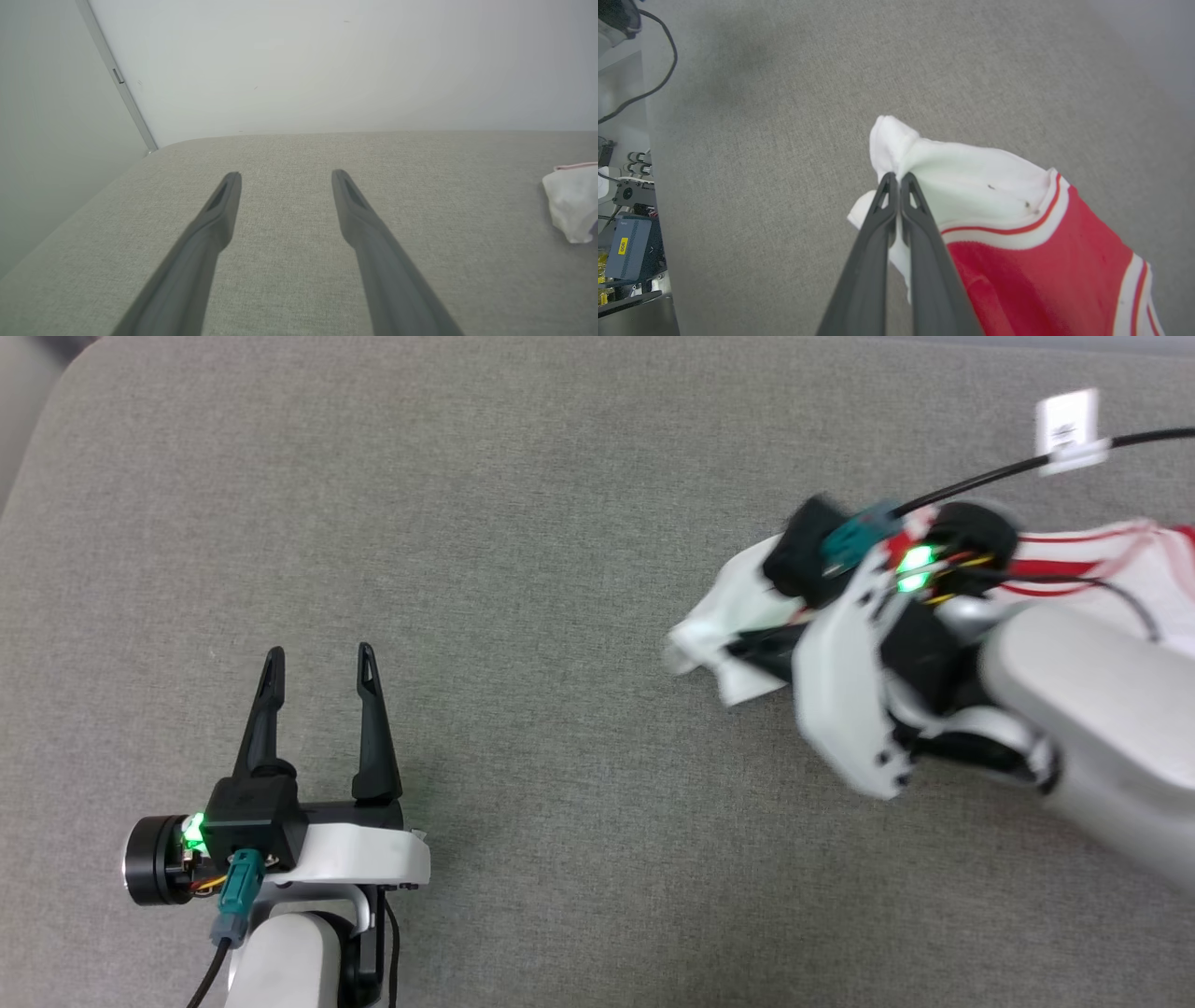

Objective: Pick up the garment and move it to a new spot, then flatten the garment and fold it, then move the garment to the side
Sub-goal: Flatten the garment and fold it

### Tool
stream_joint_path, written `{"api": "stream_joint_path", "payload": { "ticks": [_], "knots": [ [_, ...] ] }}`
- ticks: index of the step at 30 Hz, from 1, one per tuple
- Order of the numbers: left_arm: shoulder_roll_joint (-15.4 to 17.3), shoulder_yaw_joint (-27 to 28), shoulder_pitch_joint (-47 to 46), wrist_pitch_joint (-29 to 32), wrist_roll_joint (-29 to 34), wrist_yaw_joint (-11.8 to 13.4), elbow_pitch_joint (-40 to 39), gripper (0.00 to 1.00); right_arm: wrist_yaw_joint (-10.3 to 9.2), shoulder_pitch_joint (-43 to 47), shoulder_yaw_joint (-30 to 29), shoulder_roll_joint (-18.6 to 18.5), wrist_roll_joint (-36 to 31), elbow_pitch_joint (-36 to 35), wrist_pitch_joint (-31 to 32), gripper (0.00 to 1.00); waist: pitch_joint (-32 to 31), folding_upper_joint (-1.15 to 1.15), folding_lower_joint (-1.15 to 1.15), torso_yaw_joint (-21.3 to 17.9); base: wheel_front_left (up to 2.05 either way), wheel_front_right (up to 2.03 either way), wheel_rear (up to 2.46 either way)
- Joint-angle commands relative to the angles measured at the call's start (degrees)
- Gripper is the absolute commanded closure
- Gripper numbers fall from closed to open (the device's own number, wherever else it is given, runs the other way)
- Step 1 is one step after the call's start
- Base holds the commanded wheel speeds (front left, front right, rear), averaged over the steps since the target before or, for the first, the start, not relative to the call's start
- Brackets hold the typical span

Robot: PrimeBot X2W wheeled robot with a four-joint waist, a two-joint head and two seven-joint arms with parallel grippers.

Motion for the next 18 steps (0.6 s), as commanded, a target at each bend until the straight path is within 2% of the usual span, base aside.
{"api": "stream_joint_path", "payload": {
  "ticks": [1, 7, 11, 15, 18],
  "knots": [
    [-0.1, 0.1, 0.2, -0.1, -0.2, 0.2, -0.1, 0.00, -0.04, -0.3, 1.1, 2.1, 0.5, -1.0, -1.0, 1.00, 0.1, 0.00, 0.00, 0.3, 0.00, 0.00, 0.00],
    [-0.1, 0.4, 0.6, -0.1, -0.4, 0.3, -0.4, 0.00, -0.04, 3.6, 4.1, 6.1, -0.9, -2.0, 0.9, 1.00, 0.7, 0.00, 0.00, 0.9, 0.00, 0.00, 0.00],
    [-0.2, 0.3, 0.4, -0.1, -0.6, 0.2, -0.2, 0.00, -0.03, 10.0, 4.4, 7.9, -4.4, -2.9, 6.3, 1.00, 1.2, 0.00, 0.00, 1.3, 0.00, 0.00, 0.00],
    [-0.2, 0.2, 0.1, -0.1, -0.8, 0.3, 0.2, 0.00, -0.03, 15.2, 4.5, 7.9, -6.6, -3.8, 9.9, 1.00, 1.2, 0.00, 0.00, 1.3, 0.00, 0.00, 0.00],
    [-0.2, 0.4, 0.5, -0.1, -0.6, 0.6, 0.5, 0.00, -0.04, 15.6, 4.5, 7.9, -7.7, -3.4, 8.1, 1.00, 0.5, 0.00, 0.00, 0.7, 0.00, 0.00, 0.00]
  ]
}}
